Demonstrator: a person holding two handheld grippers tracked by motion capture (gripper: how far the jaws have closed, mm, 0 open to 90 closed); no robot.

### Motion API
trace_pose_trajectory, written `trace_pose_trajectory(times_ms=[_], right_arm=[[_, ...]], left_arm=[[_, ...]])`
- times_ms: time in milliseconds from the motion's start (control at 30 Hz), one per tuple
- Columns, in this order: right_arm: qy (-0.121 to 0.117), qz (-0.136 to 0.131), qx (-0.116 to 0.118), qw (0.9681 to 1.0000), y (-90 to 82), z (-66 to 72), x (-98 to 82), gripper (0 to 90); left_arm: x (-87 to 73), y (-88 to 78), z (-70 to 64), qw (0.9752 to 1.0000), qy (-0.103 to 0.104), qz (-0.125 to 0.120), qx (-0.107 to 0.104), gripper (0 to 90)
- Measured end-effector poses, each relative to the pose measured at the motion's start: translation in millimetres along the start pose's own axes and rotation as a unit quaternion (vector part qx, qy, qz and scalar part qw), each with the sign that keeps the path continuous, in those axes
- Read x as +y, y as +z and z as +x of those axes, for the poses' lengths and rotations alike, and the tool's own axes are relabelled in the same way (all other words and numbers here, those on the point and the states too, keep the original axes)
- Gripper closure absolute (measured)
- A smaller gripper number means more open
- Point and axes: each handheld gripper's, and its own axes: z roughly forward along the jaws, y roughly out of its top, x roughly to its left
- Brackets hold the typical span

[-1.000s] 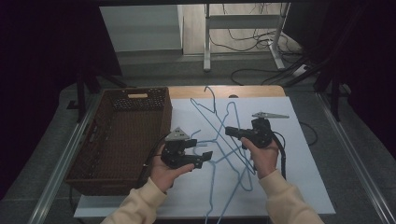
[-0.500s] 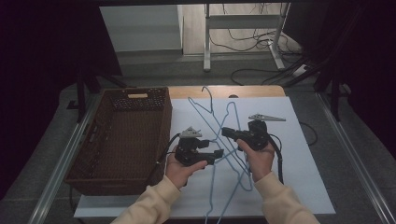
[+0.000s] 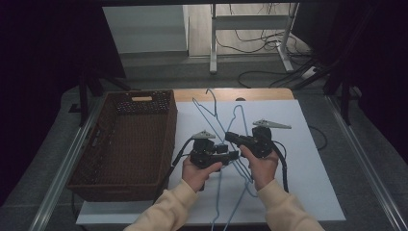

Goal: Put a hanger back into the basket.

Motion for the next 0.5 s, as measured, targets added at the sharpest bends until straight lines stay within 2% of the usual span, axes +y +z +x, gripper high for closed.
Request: trace_pose_trajectory(times_ms=[133,167,200,233,267,333,400,500], right_arm=[[0.002,-0.003,0.000,1.0000,0.4,0.4,-1.4,87.5],[0.003,-0.003,0.001,1.0000,0.4,0.7,-1.6,87.5],[0.002,-0.003,0.000,1.0000,0.6,0.8,-1.9,87.5],[0.002,-0.003,0.000,1.0000,0.6,0.8,-2.0,87.5],[0.002,-0.003,0.000,1.0000,0.6,0.8,-2.0,87.5],[0.001,-0.004,0.000,1.0000,0.2,0.9,-2.0,87.4],[0.001,-0.004,0.000,1.0000,-0.3,0.9,-1.8,87.3],[-0.001,-0.006,0.002,1.0000,-1.4,1.2,-1.2,87.2]], left_arm=[[-0.1,4.4,1.8,0.9996,-0.011,0.003,-0.026,58.1],[-0.1,4.4,1.8,0.9996,-0.011,0.003,-0.026,61.1],[0.1,5.6,4.1,0.9988,-0.021,0.003,-0.045,64.7],[0.3,5.9,5.1,0.9982,-0.026,0.004,-0.053,68.2],[0.3,5.9,5.1,0.9982,-0.026,0.004,-0.053,71.3],[1.0,6.0,7.2,0.9969,-0.032,0.008,-0.071,74.4],[1.6,5.2,9.5,0.9961,-0.039,0.014,-0.078,75.8],[1.9,3.6,11.5,0.9959,-0.042,0.024,-0.076,78.7]])
